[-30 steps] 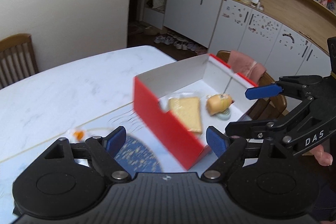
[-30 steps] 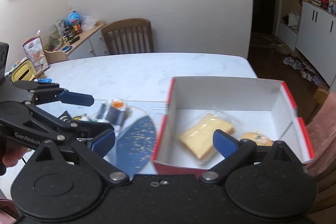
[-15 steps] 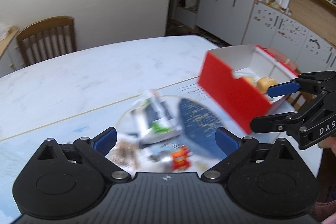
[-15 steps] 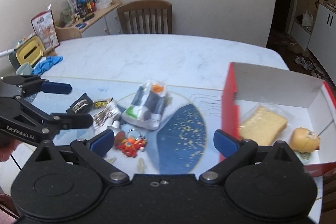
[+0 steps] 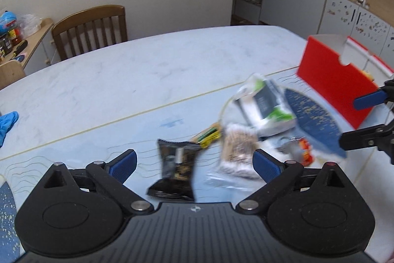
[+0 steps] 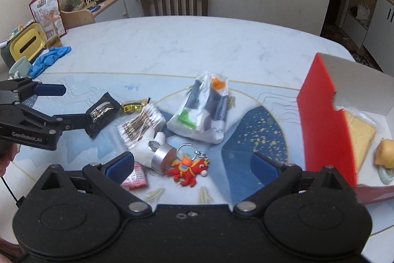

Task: Organize objects
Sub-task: 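Grasp the black snack packet with the left tool while the right tool grasps the silver cup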

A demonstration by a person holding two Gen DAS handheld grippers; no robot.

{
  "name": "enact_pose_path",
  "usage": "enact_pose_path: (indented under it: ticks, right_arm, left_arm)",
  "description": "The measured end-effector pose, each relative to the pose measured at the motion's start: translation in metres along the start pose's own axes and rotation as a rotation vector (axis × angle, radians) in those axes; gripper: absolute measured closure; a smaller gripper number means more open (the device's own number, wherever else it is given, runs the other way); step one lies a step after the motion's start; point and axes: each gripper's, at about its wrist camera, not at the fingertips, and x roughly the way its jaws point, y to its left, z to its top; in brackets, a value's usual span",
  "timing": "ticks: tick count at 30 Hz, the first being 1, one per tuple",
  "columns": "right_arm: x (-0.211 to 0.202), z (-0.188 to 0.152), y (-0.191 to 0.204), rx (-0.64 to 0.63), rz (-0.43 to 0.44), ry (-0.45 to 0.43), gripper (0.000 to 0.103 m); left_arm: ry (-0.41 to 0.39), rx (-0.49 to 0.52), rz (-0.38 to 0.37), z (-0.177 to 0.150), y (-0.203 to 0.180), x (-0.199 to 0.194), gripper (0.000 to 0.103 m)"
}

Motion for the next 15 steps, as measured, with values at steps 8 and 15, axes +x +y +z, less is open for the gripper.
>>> enact_pose_path:
  ticks: [8, 15]
  right_arm:
    - [0.030, 0.001, 0.013, -0.009, -0.057, 0.031, 0.009]
    - [0.049, 0.001, 0.015, 0.036, -0.063, 0.079, 0.025]
  left_arm:
    - [0.019, 0.019, 0.027, -0.008, 0.016, 0.029, 0.002]
    - [0.045, 0.003, 0.036, -0.013, 0.023, 0.047, 0.002]
